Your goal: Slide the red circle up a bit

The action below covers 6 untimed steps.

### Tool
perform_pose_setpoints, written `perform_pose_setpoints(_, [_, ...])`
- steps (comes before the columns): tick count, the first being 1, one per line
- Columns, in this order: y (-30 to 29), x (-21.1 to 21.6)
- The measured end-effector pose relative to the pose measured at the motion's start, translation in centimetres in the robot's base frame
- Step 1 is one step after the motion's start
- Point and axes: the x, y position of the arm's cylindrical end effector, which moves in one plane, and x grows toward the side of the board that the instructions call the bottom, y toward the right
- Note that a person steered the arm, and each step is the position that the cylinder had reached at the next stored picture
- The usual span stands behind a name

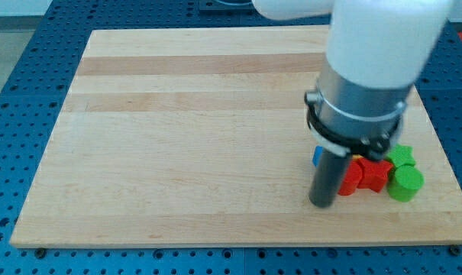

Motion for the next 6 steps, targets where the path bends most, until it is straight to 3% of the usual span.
perform_pose_setpoints(1, [3.2,3.4])
perform_pose_setpoints(3, [3.2,-0.4])
perform_pose_setpoints(6, [2.6,-2.0])
